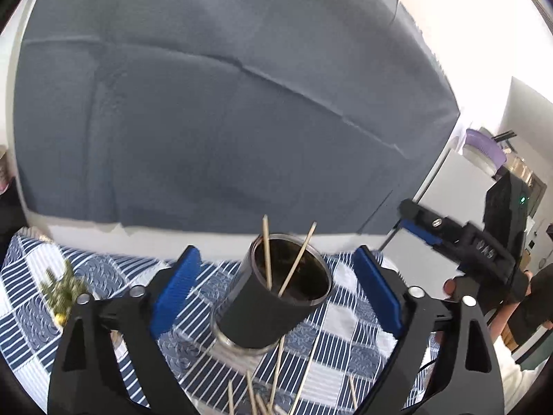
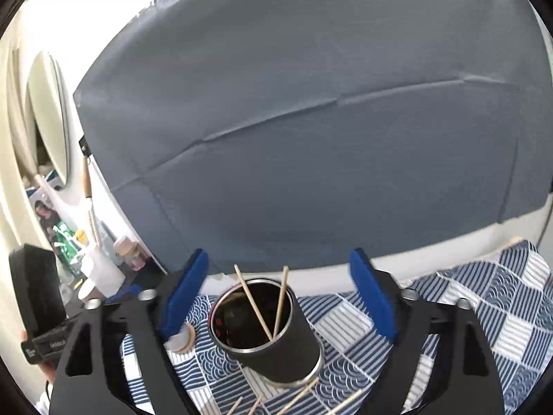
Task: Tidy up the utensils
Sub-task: 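Open both grippers to drop the skewers into the black cup, then move both open grippers back down to the remaining skewers on the cloth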
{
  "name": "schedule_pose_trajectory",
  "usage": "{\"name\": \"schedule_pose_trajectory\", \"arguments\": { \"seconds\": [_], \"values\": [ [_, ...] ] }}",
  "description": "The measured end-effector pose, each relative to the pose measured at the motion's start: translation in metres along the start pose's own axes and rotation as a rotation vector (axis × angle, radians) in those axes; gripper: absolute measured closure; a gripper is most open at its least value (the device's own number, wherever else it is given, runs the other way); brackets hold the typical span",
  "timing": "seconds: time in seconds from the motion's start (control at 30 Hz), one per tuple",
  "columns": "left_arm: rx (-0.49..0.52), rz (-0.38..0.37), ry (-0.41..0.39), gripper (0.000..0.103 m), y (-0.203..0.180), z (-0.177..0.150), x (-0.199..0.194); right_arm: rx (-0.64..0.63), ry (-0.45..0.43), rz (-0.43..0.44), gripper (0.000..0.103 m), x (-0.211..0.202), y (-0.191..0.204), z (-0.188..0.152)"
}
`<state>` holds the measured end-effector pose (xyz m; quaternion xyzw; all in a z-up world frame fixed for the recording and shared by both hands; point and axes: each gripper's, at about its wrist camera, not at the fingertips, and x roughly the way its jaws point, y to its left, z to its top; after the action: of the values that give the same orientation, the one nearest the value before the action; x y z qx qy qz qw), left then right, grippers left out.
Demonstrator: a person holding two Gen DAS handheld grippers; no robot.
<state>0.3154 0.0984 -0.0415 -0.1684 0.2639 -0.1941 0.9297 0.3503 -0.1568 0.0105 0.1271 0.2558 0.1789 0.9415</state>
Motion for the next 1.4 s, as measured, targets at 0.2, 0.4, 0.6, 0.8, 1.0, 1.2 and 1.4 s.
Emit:
{"name": "schedule_pose_trajectory", "arguments": {
  "seconds": [0.2, 0.4, 0.6, 0.8, 1.0, 1.2, 1.4],
  "values": [
    [0.000, 0.065, 0.060, 0.009, 0.008, -0.024, -0.010, 0.016, 0.040, -0.049, 0.016, -0.016, -0.010, -0.017],
    [-0.029, 0.127, 0.123, 0.007, 0.017, -0.051, -0.015, 0.017, 0.096, -0.085, 0.016, -0.025, -0.015, -0.038],
    [-0.037, 0.156, 0.205, 0.006, 0.021, -0.084, -0.015, 0.023, 0.168, -0.110, 0.015, -0.025, -0.019, -0.065],
    [-0.063, 0.175, 0.286, 0.006, 0.027, -0.118, -0.011, 0.045, 0.250, -0.124, 0.015, -0.028, -0.025, -0.097],
    [-0.080, 0.195, 0.348, 0.006, 0.031, -0.148, -0.004, 0.051, 0.329, -0.151, 0.015, -0.031, -0.033, -0.131],
    [-0.083, 0.199, 0.398, 0.006, 0.030, -0.174, 0.000, 0.051, 0.422, -0.190, 0.015, -0.027, -0.041, -0.171],
    [-0.027, 0.283, 0.446, 0.006, 0.035, -0.192, 0.012, 0.067, 0.493, -0.221, 0.015, -0.027, -0.053, -0.205]
  ]
}}
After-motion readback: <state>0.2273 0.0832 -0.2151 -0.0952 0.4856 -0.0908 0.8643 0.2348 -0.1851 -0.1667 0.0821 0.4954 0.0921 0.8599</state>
